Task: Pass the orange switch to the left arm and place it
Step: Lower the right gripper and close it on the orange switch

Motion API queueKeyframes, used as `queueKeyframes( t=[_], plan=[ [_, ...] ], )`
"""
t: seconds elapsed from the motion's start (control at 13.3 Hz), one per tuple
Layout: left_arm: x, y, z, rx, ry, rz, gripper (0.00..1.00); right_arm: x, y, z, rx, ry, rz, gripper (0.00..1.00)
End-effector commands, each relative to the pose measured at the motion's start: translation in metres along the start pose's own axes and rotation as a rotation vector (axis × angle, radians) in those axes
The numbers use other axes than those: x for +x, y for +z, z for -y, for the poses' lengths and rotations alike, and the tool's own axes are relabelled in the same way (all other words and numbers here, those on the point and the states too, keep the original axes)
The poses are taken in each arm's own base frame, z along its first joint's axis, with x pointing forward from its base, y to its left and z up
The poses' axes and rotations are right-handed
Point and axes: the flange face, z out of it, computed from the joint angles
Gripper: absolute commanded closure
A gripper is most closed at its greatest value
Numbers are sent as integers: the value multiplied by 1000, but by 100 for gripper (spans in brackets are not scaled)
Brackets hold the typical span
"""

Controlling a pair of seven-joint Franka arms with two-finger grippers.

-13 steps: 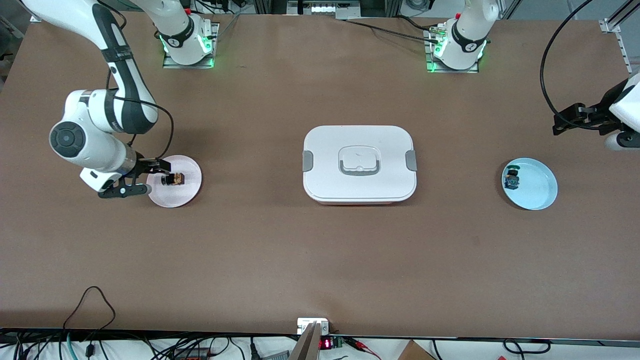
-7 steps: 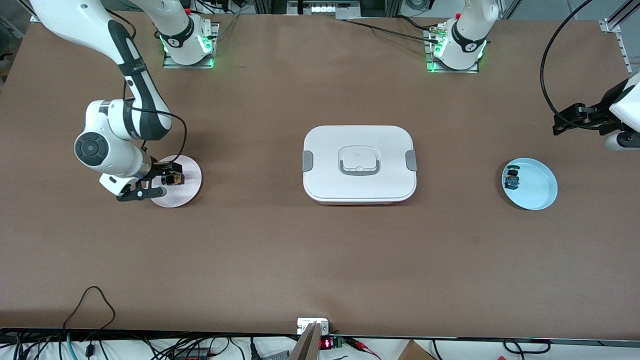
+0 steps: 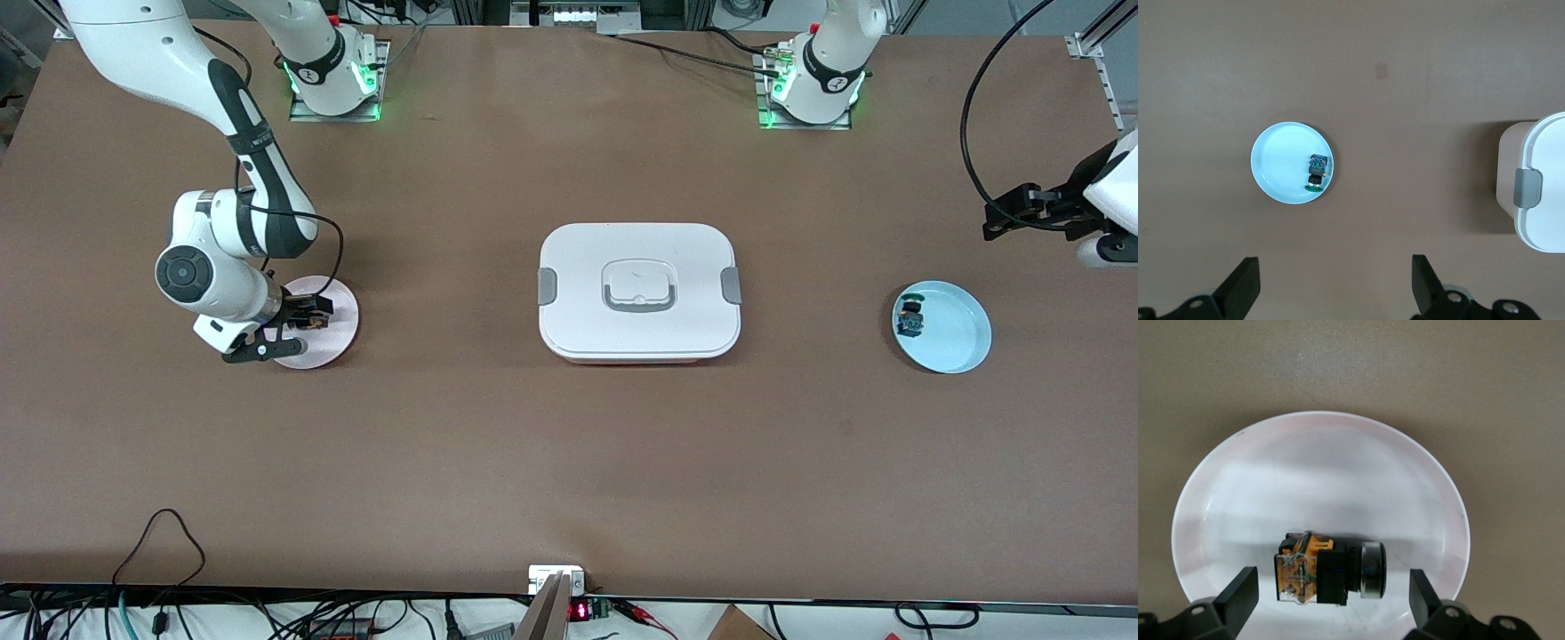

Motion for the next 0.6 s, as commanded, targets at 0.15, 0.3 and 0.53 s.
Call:
queueKeyframes(
  t=[0.15,0.3,0.53],
  plan=[
    [4,-4,1,12,22,-1,0,-7,15,7,5,1,9,0],
    [4,-5,1,12,23,-3,0,-11,20,7,5,0,8,0],
    [3,-5,0,11,23,-4,0,-14,24,7,6,-3,15,0]
  ],
)
